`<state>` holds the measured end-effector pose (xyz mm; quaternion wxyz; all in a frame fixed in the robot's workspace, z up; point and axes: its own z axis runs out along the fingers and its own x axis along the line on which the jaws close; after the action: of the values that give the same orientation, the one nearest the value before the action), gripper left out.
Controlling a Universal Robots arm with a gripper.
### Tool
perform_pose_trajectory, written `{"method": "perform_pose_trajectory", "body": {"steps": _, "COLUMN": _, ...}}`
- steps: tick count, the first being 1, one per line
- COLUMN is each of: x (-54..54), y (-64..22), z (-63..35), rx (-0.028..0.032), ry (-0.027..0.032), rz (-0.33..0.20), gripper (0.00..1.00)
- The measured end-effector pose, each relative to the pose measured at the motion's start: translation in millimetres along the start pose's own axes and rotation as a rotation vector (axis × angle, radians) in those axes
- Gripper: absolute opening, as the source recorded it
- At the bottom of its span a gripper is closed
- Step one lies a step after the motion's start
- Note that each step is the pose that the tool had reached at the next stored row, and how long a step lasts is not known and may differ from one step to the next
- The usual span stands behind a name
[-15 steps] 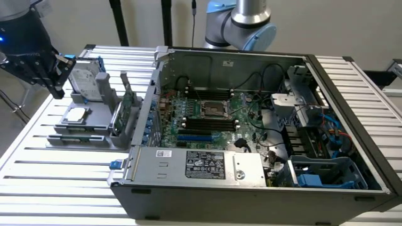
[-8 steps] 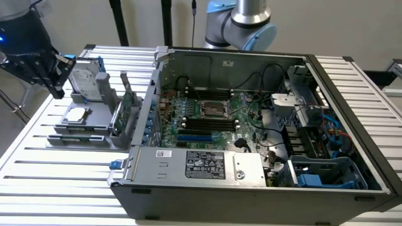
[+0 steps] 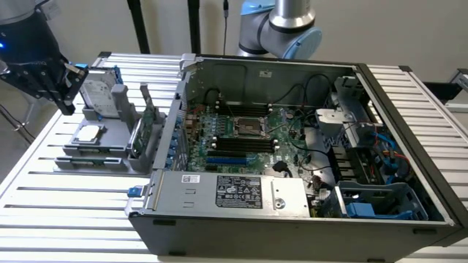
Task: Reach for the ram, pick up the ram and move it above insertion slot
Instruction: 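Pick up the ram and move it above insertion slot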
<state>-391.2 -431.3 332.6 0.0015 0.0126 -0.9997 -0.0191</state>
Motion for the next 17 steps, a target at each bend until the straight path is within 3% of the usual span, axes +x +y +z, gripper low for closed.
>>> {"method": "perform_pose_trajectory", "body": {"steps": 17, "x": 0.0, "y": 0.0, "z": 0.4, "rx": 0.0006, "ry": 0.0117, "rz": -0.308, "gripper": 0.11}}
